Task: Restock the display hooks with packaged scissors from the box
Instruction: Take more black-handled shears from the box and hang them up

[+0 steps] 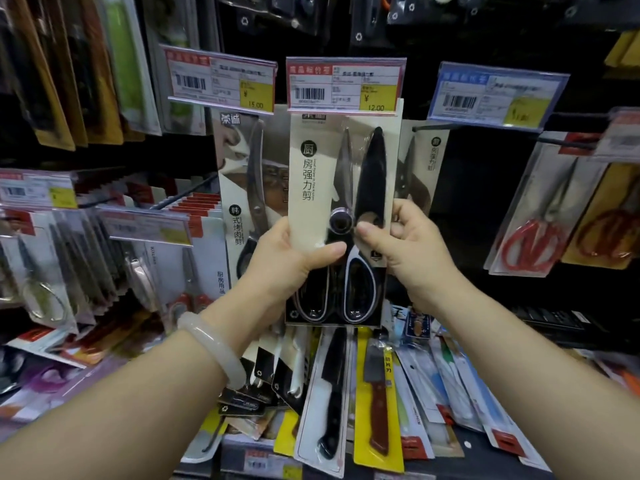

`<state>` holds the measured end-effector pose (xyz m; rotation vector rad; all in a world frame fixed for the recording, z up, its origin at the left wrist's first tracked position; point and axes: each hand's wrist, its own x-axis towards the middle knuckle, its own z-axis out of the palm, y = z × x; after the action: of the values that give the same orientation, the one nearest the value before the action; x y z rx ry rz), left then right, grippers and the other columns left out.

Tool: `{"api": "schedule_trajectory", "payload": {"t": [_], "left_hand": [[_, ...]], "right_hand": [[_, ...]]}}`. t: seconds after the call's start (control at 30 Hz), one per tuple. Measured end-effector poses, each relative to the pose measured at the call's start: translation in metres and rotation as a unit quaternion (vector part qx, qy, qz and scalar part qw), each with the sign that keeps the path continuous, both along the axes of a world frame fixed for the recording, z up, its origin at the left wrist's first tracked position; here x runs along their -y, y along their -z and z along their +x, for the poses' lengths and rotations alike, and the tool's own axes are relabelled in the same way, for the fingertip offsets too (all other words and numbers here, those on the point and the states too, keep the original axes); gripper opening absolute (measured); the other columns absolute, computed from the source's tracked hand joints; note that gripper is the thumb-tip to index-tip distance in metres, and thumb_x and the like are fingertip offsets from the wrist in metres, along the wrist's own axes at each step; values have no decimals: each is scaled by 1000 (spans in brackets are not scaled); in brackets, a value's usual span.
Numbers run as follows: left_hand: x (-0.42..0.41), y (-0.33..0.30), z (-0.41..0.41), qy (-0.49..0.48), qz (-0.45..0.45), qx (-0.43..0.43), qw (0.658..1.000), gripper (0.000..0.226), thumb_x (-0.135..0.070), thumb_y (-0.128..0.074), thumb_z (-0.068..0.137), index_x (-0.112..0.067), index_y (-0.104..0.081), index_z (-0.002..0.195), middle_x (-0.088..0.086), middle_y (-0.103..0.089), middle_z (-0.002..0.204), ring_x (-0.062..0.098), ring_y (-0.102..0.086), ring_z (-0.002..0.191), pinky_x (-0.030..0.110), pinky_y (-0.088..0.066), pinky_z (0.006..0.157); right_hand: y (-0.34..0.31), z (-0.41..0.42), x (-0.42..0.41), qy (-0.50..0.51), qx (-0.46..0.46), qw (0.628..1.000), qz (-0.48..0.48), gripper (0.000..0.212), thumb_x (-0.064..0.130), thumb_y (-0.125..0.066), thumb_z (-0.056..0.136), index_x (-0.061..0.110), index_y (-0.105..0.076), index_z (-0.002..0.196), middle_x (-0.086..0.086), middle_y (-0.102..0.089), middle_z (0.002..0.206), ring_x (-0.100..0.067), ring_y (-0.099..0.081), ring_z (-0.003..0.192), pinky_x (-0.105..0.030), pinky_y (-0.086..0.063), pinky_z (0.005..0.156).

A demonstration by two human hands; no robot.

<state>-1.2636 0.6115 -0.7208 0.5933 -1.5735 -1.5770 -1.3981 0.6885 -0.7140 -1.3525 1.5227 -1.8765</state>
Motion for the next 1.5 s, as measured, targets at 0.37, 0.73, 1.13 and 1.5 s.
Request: {"api": "schedule_trajectory", "payload": {"t": [0.37,0.73,1.13,1.5], "left_hand": [[25,-1,-16,-60,-18,95,994,70,-15,-80,73,-10,-40,130,8,-60,123,24,-60,111,44,-47,100],[-69,83,-86,25,-122,328,937,67,-34,-79,67,-8,-55,124,16,-62,123,31,-61,108,37,-50,85],[-290,103,-253,246,-275,379,849,57,-28,-69,82,-12,-47,131,14,-50,133,34,-53,115,37,-47,92],[-484,137,-370,363,-417,434,712,63,-42,-63,83,-13,-40,134,15,-43,135,34,-42,126,39,-40,100]], "right_hand": [[6,-4,20,102,43,990,85,28,28,-68,83,16,-55,106,-5,-67,105,-24,-65,101,-41,-53,90],[69,-64,-97,182,-192,878,399,29,27,-64,86,8,-59,107,-12,-61,108,-20,-56,97,-22,-37,73],[103,-187,-337,238,-184,758,579,41,31,-57,91,2,-53,119,-16,-57,120,-31,-55,109,-37,-46,88],[121,-301,-571,288,-113,666,678,46,43,-60,86,14,-53,120,-4,-54,125,-25,-52,112,-31,-43,89]]}}
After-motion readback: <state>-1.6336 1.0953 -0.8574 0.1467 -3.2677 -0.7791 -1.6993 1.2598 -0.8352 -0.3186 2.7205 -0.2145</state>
